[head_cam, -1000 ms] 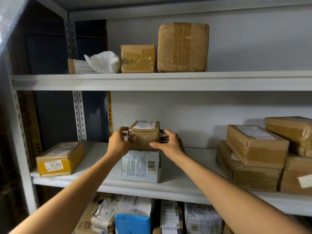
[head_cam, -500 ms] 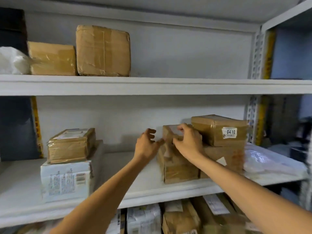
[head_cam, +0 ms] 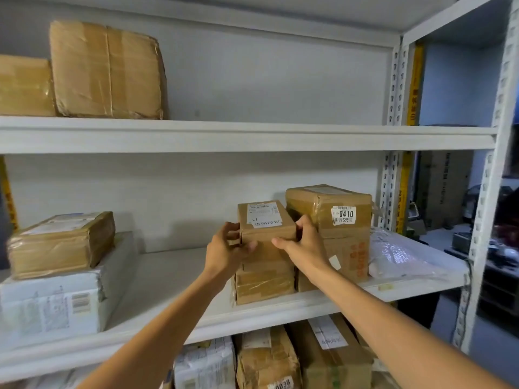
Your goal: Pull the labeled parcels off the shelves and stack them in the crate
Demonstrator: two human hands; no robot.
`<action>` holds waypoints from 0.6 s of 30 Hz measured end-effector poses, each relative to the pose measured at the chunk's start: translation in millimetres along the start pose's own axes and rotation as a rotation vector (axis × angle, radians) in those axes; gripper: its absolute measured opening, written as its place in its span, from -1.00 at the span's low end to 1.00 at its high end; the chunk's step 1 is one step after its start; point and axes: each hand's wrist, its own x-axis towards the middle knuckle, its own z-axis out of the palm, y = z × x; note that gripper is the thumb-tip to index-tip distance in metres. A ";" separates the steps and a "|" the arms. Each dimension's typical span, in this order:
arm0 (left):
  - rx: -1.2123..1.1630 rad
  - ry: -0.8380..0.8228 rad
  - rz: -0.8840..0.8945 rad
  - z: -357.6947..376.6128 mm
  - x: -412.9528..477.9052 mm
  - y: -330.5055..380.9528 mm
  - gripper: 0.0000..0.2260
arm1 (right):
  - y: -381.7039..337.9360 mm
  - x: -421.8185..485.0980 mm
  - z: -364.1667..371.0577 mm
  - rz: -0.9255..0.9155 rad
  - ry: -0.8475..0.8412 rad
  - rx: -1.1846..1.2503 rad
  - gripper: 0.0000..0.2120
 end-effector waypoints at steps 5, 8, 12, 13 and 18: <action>-0.285 -0.033 -0.017 -19.7 -33.1 3.0 -0.55 | 8.9 -19.3 -2.8 0.079 -0.056 0.189 -0.38; -0.387 -0.048 -0.036 -23.0 -45.1 1.7 -0.75 | 6.7 -30.0 -2.0 0.075 -0.122 0.201 -0.24; -0.393 -0.079 0.041 -33.7 -60.4 -4.1 -0.65 | 5.4 -46.6 -5.0 0.011 -0.132 0.154 -0.46; -0.395 -0.082 0.057 -35.7 -63.9 -3.3 -0.62 | 4.3 -49.6 -5.7 -0.004 -0.131 0.153 -0.46; -0.402 -0.095 0.121 -40.4 -71.9 1.6 -0.44 | -0.9 -56.3 -10.4 -0.038 -0.124 0.157 -0.39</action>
